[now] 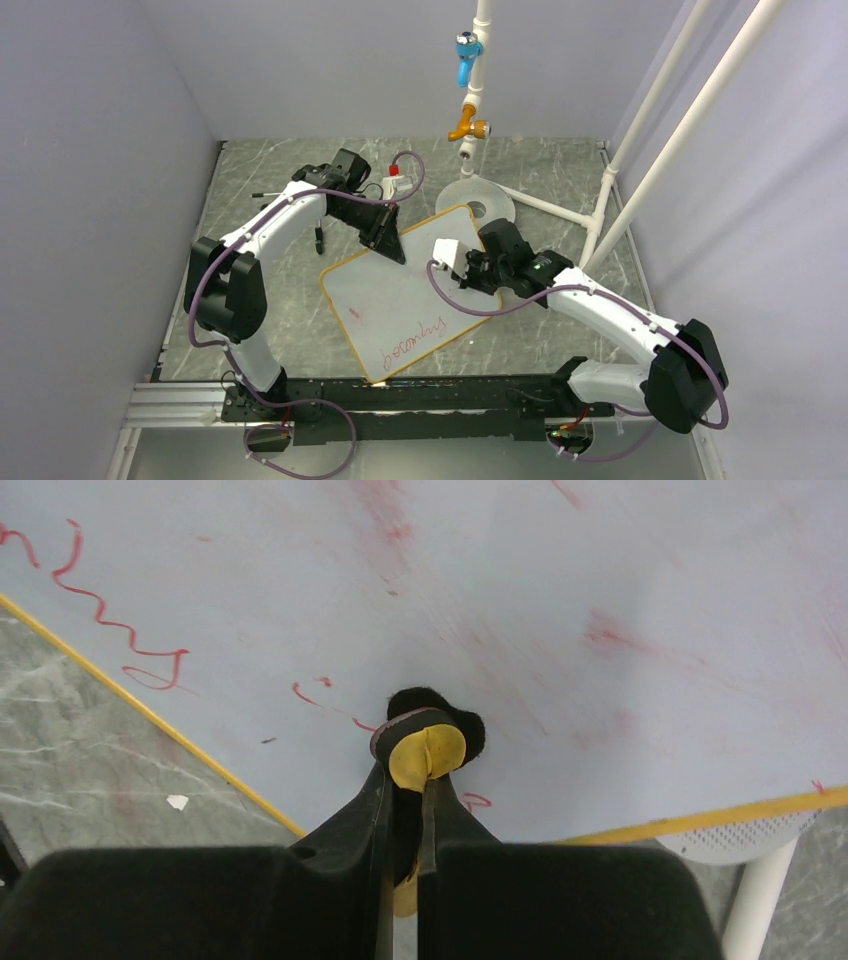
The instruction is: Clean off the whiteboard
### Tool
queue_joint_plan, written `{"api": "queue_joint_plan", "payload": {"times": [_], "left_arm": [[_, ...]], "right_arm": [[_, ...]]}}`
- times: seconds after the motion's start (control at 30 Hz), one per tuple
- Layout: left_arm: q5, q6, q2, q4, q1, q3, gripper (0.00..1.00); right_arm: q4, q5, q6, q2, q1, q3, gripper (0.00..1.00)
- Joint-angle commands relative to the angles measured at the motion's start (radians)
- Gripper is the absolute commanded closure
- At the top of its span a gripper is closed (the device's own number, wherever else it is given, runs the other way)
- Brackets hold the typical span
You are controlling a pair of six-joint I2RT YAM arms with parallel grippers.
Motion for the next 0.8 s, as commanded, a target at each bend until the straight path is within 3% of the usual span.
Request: {"api": "queue_joint_plan", "payload": {"times": [0.0, 0.23, 0.57, 0.77], "left_arm": [[0.133, 0.014, -0.063, -0.005, -0.011, 0.019, 1.0], [0.133, 0.018, -0.067, -0.008, -0.006, 0.021, 1.0], [0.14, 0.015, -0.072, -0.003, -0.004, 0.019, 1.0], [0.137, 0.017, -0.07, -0.005, -0.004, 0.02, 1.0]], "right_arm": [[-0.025, -0.089, -0.085, -0.014, 0.057, 0.012, 1.0], [-0.096, -0.107, -0.183, -0.006, 0.086, -0.012, 1.0], [0.108, 0.105, 0.012, -0.003, 0.053, -0.003, 1.0], [0.01, -0.001, -0.092, 0.03, 0.131, -0.019, 1.0]]}}
